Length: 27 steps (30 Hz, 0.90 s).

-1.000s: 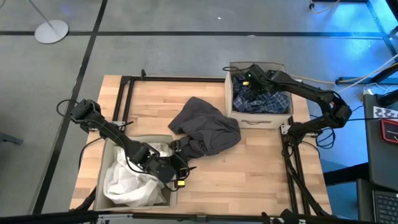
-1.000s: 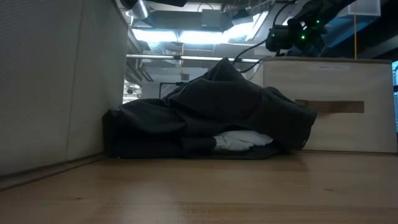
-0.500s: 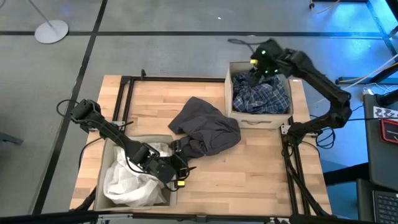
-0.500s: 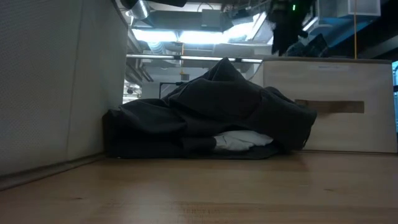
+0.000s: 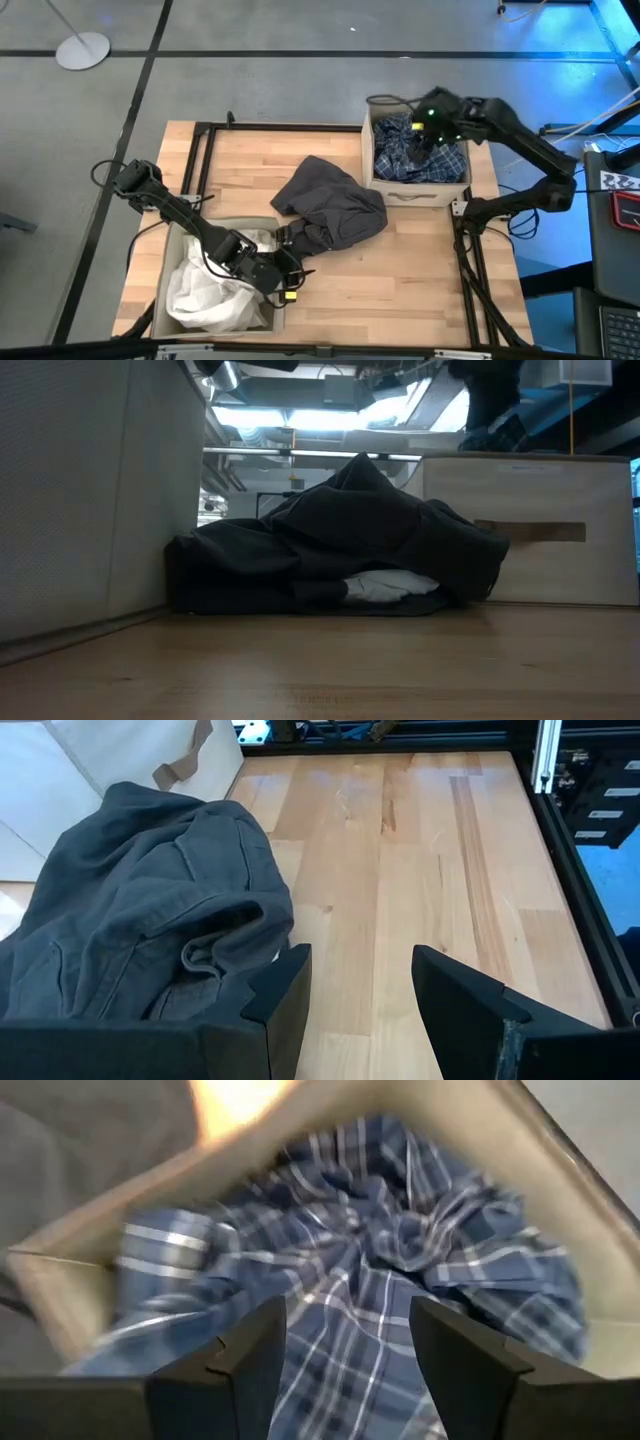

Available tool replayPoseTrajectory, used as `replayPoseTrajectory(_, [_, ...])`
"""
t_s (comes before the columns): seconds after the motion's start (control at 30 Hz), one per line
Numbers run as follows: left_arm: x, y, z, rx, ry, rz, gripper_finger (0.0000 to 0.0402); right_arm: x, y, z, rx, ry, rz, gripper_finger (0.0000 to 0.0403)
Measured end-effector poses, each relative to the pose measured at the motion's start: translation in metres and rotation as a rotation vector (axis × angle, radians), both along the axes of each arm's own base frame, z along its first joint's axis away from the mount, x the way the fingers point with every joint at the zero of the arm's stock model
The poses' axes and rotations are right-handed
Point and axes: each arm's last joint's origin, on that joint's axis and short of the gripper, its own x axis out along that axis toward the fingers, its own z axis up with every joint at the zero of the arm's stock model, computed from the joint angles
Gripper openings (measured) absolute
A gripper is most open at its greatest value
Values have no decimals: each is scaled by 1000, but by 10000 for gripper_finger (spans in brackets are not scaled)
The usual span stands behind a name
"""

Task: Sort clothes
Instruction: Put the blue shirt into the top brown laundry bin

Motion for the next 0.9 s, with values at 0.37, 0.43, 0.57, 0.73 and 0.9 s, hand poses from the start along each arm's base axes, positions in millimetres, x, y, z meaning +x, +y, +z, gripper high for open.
replayPoseTrajectory(0.37, [0, 0, 0, -7, -2, 2, 166, 16, -40, -114, 56, 76, -48, 215])
replayPoseTrajectory(0.43, [0, 0, 0, -11, -2, 4, 166, 14, -49, -127, 70, 73, -63, 215])
replayPoseTrajectory(0.57, [0, 0, 0, -8, -3, 2, 166, 8, -60, -143, 107, 108, -74, 215])
replayPoseTrajectory(0.73, [2, 2, 0, 93, 14, -51, 166, -3, -52, -121, 146, 185, -40, 215])
replayPoseTrajectory(0.9, [9, 14, 2, 195, 25, -76, 166, -19, -37, -58, 47, 70, -35, 215])
